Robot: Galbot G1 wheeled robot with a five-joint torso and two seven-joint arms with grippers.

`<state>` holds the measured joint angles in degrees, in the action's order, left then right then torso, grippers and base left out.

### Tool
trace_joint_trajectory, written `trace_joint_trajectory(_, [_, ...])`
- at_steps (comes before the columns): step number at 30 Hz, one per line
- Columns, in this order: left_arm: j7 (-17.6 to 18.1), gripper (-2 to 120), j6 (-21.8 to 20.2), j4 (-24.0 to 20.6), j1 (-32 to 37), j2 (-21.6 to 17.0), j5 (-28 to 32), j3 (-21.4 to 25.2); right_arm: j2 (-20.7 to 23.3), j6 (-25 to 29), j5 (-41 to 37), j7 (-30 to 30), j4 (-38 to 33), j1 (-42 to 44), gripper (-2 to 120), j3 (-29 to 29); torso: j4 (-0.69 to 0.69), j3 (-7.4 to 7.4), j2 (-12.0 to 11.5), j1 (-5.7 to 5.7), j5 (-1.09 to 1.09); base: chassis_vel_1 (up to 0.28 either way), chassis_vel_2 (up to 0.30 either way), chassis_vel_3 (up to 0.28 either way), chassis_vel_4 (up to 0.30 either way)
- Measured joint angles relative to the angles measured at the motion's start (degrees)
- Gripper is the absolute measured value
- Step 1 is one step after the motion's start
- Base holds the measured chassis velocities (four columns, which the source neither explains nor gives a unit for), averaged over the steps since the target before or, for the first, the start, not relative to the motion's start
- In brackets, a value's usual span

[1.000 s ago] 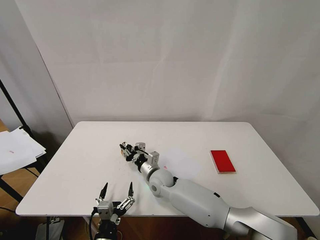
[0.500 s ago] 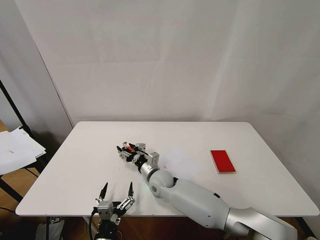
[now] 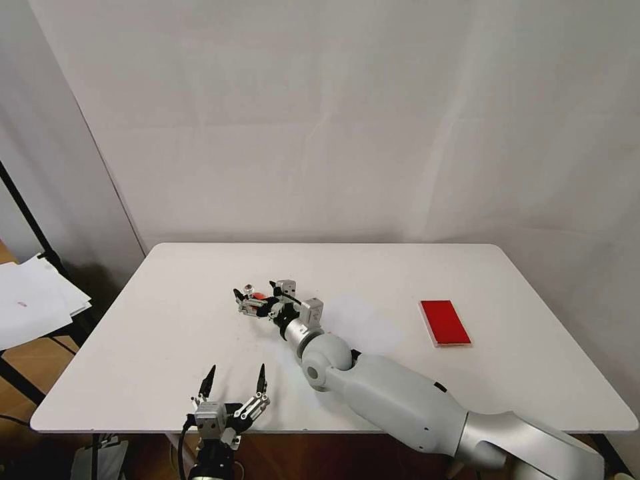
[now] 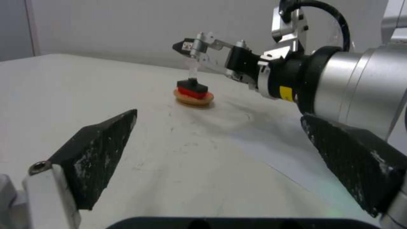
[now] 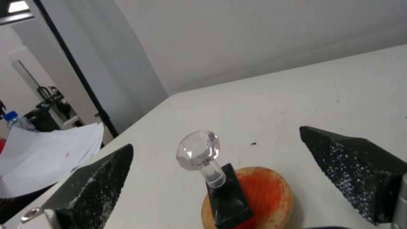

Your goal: Pick up the stamp from the ink pad and place it onto another ink pad.

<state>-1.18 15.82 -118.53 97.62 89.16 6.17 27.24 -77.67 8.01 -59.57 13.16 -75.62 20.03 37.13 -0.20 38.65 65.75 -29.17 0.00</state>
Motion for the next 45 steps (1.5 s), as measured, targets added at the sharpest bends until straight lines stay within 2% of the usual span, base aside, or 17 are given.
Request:
trace_joint_trajectory(5, [0.00,102,0.00,0.00,0.00,0.00,0.00,0.00,2.64,-1.33,-0.30,2.36,-4.02,0.01,100,-2.15,0.02,0.00,0.00,0.00,0.01,0.000,0.000,0.000,0.000])
trace_joint_trajectory(9, [0.00,102,0.00,0.00,0.00,0.00,0.00,0.00,10.46,-3.78,-1.53,7.01,-13.73,0.46,100,-6.52,0.00,0.00,0.00,0.00,0.01,0.000,0.000,0.000,0.000])
trace_joint_trajectory(10, [0.00,102,0.00,0.00,0.00,0.00,0.00,0.00,10.46,-3.78,-1.53,7.01,-13.73,0.46,100,-6.52,0.00,0.00,0.00,0.00,0.01,0.000,0.000,0.000,0.000])
trace_joint_trajectory(14, [0.00,102,0.00,0.00,0.00,0.02,0.00,0.00,19.26,-6.74,1.37,11.79,-25.52,7.63,100,-14.97,-0.01,-0.01,0.00,0.00,0.03,0.000,0.000,0.000,0.000])
trace_joint_trajectory(15, [0.00,102,0.00,0.00,0.00,0.02,0.00,0.00,19.26,-6.74,1.37,11.79,-25.52,7.63,100,-14.97,-0.01,-0.01,0.00,0.00,0.03,0.000,0.000,0.000,0.000])
trace_joint_trajectory(18, [0.00,102,0.00,0.00,0.00,0.01,0.00,0.00,26.02,-6.35,7.66,11.96,-32.19,19.54,100,-23.53,0.00,-0.01,0.00,0.00,0.04,0.000,0.000,0.000,0.000])
trace_joint_trajectory(19, [0.00,102,0.00,0.00,0.00,0.01,0.00,0.00,26.02,-6.35,7.66,11.96,-32.19,19.54,100,-23.53,0.00,-0.01,0.00,0.00,0.04,0.000,0.000,0.000,0.000])
trace_joint_trajectory(21, [0.00,102,0.00,0.00,0.00,-0.01,0.00,0.00,29.82,-4.78,13.71,10.92,-35.96,30.42,100,-30.78,-0.02,-0.01,0.00,0.00,0.04,0.000,0.000,0.000,0.000])
trace_joint_trajectory(22, [0.00,102,0.00,0.00,0.00,-0.01,0.00,0.00,29.82,-4.78,13.71,10.92,-35.96,30.42,100,-30.78,-0.02,-0.01,0.00,0.00,0.04,0.000,0.000,0.000,0.000])
trace_joint_trajectory(24, [0.00,102,0.00,0.00,0.00,-0.01,0.00,0.00,31.56,-3.66,18.22,10.91,-40.15,40.19,100,-38.57,-0.03,-0.01,0.00,0.00,0.05,0.000,0.000,0.000,0.000])
trace_joint_trajectory(27, [0.01,102,0.00,0.00,0.02,0.01,0.00,0.01,30.80,-4.41,26.02,13.24,-48.10,55.05,100,-48.87,-0.01,-0.01,0.00,0.01,0.04,0.000,0.000,0.000,0.000])
trace_joint_trajectory(28, [0.01,102,0.00,0.00,0.02,0.01,0.00,0.01,30.80,-4.41,26.02,13.24,-48.10,55.05,100,-48.87,-0.01,-0.01,0.00,0.01,0.04,0.000,0.000,0.000,0.000])
trace_joint_trajectory(31, [0.00,102,0.00,0.00,0.00,0.01,0.00,0.01,27.21,-4.77,34.51,14.45,-54.90,68.79,100,-55.77,-0.02,-0.02,0.01,0.02,-0.04,0.000,0.000,0.000,0.000])
trace_joint_trajectory(32, [0.00,102,0.00,0.00,0.00,0.01,0.00,0.01,27.21,-4.77,34.51,14.45,-54.90,68.79,100,-55.77,-0.02,-0.02,0.01,0.02,-0.04,0.000,0.000,0.000,0.000])
trace_joint_trajectory(36, [0.01,102,0.00,0.00,0.01,0.00,0.00,0.01,22.48,-0.23,42.58,14.02,-56.42,78.71,100,-58.57,-0.02,-0.02,0.01,0.02,0.00,0.000,0.000,0.000,0.000])
trace_joint_trajectory(39, [0.00,102,0.00,0.00,0.00,0.00,0.00,0.00,18.91,4.72,50.26,11.46,-55.51,84.27,100,-58.70,-0.01,-0.01,0.01,0.01,-0.02,0.000,0.000,0.000,0.000])
trace_joint_trajectory(45, [0.00,102,0.00,0.00,0.00,0.01,0.00,0.00,15.67,6.60,52.49,10.26,-53.23,84.86,100,-56.86,0.00,-0.01,0.01,0.01,-0.02,0.000,0.000,0.000,0.000])
